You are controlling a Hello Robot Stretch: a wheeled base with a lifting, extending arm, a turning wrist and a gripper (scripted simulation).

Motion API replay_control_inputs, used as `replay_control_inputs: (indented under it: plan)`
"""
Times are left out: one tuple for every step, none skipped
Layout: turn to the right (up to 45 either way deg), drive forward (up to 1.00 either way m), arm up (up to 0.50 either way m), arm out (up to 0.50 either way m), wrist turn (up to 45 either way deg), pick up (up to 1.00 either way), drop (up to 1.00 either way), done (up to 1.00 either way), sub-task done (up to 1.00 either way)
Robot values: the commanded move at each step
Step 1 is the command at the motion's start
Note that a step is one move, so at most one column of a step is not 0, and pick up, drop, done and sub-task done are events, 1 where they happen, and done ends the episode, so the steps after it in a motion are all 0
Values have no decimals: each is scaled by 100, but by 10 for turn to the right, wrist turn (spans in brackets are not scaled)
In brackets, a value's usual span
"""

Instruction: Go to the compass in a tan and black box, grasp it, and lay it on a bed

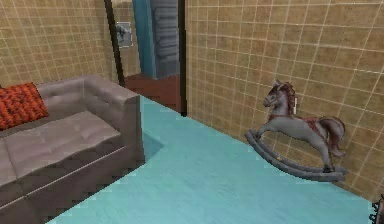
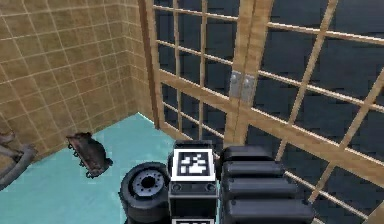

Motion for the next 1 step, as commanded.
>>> replay_control_inputs:
  plan:
    - [-30, 0, 0, 0, 0, 0, 0, 0, 0]
